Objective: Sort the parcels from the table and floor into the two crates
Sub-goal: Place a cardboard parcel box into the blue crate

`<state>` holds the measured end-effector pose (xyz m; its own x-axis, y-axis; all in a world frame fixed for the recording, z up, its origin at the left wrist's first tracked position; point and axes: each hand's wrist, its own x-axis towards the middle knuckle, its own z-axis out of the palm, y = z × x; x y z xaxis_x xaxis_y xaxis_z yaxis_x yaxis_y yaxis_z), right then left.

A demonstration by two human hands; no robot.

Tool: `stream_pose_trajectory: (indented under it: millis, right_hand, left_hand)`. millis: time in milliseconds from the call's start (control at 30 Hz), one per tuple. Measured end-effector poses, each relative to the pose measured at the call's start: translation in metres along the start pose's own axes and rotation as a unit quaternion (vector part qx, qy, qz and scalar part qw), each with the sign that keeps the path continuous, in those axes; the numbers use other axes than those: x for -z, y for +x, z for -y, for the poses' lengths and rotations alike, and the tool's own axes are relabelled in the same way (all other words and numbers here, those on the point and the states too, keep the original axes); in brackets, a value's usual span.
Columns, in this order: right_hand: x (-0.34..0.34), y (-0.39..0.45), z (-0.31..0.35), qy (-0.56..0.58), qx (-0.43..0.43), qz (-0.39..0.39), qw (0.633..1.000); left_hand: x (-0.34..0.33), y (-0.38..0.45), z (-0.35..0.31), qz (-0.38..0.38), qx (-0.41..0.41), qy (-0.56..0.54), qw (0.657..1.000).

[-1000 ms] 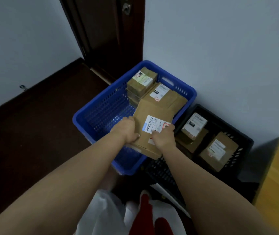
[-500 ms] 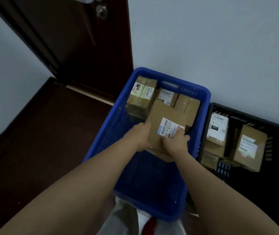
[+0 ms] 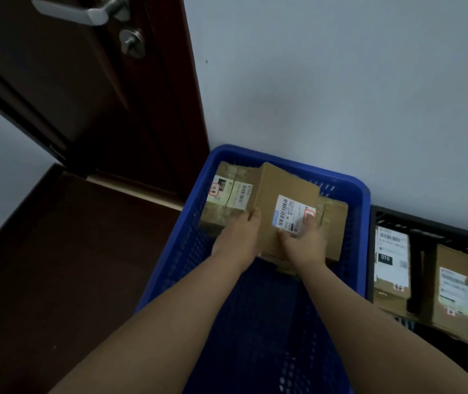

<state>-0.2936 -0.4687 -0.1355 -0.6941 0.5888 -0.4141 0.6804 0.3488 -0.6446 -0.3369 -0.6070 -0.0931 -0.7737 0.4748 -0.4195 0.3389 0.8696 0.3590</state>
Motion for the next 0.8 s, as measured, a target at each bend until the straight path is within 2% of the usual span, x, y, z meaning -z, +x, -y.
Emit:
stream_pose_trajectory:
  millis: [100, 233, 500, 700, 800]
  right_hand:
    - [-0.001, 0.008, -0.006, -0.084, 0.014, -0.060, 0.995]
    - [-0.010, 0.017, -0.004, -0.130, 0.030, -0.036, 0.990]
    - [-0.032, 0.020, -0.003, -0.136, 0.021, 0.008, 0.990]
    - [-0.037, 0.034, -0.015, -0.126, 0.002, 0.071, 0.990]
    - [-0.035, 0.043, -0.024, -0.182, 0.019, 0.077, 0.980]
  left_hand:
    - [-0.012, 0.019, 0.001, 0.029, -0.001, -0.025, 0.999]
    - [-0.018, 0.033, 0.013, 0.055, 0.011, -0.041, 0.998]
    - [-0.016, 0.041, 0.034, 0.062, 0.013, -0.035, 0.997]
    - [-0.028, 0.051, 0.033, 0.068, -0.001, 0.075, 0.995]
    - [-0.037, 0.062, 0.030, 0.088, 0.011, 0.152, 0.984]
